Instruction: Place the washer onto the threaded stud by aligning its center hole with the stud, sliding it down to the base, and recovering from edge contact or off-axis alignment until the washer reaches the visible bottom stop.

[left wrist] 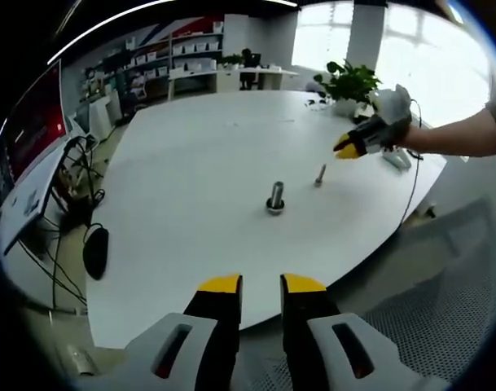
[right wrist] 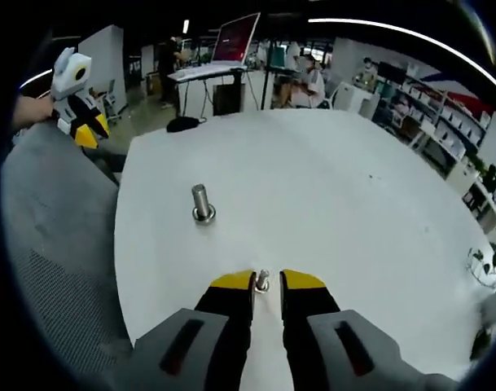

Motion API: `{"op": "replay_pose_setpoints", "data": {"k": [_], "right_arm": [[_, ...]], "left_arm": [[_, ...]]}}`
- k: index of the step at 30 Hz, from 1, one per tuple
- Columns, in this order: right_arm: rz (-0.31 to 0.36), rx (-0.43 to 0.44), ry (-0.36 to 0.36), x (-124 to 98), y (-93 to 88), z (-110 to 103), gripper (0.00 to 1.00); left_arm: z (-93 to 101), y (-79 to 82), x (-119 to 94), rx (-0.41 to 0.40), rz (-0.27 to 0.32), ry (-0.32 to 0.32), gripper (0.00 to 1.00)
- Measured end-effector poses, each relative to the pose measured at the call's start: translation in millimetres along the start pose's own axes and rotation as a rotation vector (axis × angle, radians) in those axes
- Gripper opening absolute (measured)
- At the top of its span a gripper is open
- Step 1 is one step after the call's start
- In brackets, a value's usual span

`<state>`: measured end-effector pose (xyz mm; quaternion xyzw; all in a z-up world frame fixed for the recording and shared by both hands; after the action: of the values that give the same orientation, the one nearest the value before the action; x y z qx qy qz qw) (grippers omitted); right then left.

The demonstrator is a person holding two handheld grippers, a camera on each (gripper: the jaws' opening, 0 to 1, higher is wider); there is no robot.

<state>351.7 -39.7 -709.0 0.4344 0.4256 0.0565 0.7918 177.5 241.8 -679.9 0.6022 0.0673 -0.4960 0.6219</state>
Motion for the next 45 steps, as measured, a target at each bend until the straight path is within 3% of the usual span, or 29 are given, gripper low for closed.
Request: {"op": "replay_pose_setpoints", "data": {"k": [5,9,13,16,26,28,31,35,37,42,44,45], "right_arm": [[0.024,-0.012,-0.016,-19.7,0.9,-9.2,0.17],[0.046,0.105,-0.032,-39.5,1.5,-11.7,0.18],[0.058,0.28,-0.054,-64.7,3.0,-16.9,0.21],[0.066,0.326,-0.074,-82.4,-0.4,-23.9,0.21],[0.045,0.341,0.028,-142.5,-20.7,-80.9,0.25],[0.022,0.4,0.031,-152.7,-23.8,-90.0,0.25],[-0.015,0.489,0.041,-161.4,-28.5,-99.1,0.25],[0.004,0.493,0.017,-173.6,-27.9,-105.0,0.27],[0.031,0.462,-0.016,-173.9,-26.1,-101.5,0.29],[0.055,0.497,-0.07,-169.7,-21.4,-91.6,0.34],[0.052,0.523,-0.068,-166.1,-20.1,-93.4,0.32],[0.015,0.56,-0.035,-163.6,-23.0,-100.8,0.31]], "left_arm": [[3.1,1.3,0.4,0.003,0.011,-0.017,0.17],[4.0,1.4,0.7,0.002,0.012,-0.025,0.17],[3.6,4.6,-2.2,-0.009,0.042,-0.023,0.18],[2.8,7.4,-4.2,-0.003,0.061,-0.014,0.18],[0.7,7.6,-4.5,-0.026,0.075,-0.016,0.2],[0.1,7.4,-4.5,-0.033,0.078,-0.016,0.2],[2.0,6.2,-3.1,-0.027,0.063,-0.02,0.2],[2.9,6.2,-3.5,-0.017,0.058,-0.015,0.2],[2.1,6.5,-4.4,-0.024,0.066,-0.013,0.2],[2.5,7.8,-5.1,-0.024,0.074,-0.008,0.2],[2.7,7.3,-5.0,-0.021,0.071,-0.006,0.2],[2.4,6.5,-4.5,-0.021,0.067,-0.007,0.2]]}}
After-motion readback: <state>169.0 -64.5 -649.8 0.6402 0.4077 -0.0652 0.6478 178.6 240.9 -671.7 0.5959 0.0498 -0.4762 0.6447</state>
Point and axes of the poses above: the point that each gripper's makers call its tool centre point, and the gripper's own axes: x roughly forward along the fingers, z roughly to its right, y roughly out of its top, the point moved 3 cm from there along -x, roughly backward along the fingers, and after that the axes turned 14 degrees about -y, right-handed, at the moved point
